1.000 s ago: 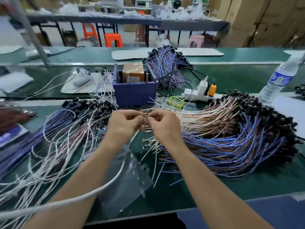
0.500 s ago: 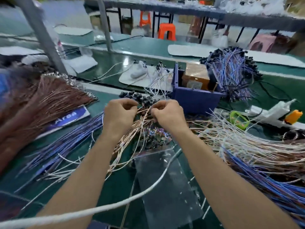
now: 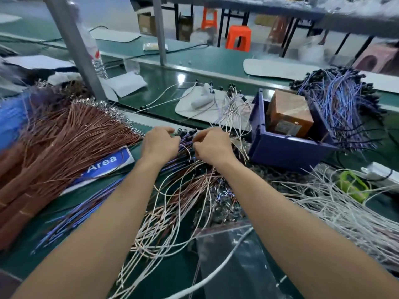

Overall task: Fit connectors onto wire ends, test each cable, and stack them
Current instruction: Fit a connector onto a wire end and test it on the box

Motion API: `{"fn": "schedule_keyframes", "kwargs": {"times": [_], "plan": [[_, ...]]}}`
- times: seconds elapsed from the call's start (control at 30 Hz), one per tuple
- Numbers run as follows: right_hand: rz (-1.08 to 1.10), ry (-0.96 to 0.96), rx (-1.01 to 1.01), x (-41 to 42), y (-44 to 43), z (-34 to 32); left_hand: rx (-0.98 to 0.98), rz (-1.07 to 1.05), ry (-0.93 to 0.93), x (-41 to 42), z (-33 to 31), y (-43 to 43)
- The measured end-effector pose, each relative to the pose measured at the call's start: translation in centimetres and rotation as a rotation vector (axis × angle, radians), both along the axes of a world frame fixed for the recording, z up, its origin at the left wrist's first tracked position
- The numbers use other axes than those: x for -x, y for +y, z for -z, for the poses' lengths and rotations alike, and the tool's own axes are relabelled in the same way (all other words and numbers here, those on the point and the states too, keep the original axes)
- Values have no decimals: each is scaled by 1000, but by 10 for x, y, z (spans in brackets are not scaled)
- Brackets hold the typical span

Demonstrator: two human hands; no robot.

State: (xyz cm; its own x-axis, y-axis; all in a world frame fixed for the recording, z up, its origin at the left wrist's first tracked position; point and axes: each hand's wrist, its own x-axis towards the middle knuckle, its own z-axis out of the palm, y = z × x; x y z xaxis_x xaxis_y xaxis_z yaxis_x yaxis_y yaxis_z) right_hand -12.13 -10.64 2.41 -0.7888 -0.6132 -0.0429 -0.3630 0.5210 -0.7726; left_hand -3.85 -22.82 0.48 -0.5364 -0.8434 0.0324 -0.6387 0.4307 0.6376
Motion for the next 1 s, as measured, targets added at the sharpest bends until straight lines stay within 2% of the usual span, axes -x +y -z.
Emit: {"fn": "schedule_keyframes", "kwargs": {"times": [0.23,0.33,0.4,0.47,0.63,0.7,0.8,0.9,1.0], "plan": [[1,-58,69,1,-6,8,176,53,-195,15,-11,-10],[25,-110,140,2,-3,5,245,43,-34,13,-25,-4],[13,-166,201,0,0,-2,74,84,217,11,-43,4],[-27,-261,310,-4,5,-13,-218,180,461,10,-62,19],[15,-419,735,-13,34,-54,-610,356,677,6,-92,57],[117,-472,840,-12,53,-68,-654,415,639,-1,-90,66],[253,-529,907,-1,89,-81,-544,465,459,-19,-76,75],[358,-676,1081,11,135,-87,-460,481,318,-37,-63,74],[424,-753,1219,19,182,-80,-452,488,254,-52,-56,70]]}}
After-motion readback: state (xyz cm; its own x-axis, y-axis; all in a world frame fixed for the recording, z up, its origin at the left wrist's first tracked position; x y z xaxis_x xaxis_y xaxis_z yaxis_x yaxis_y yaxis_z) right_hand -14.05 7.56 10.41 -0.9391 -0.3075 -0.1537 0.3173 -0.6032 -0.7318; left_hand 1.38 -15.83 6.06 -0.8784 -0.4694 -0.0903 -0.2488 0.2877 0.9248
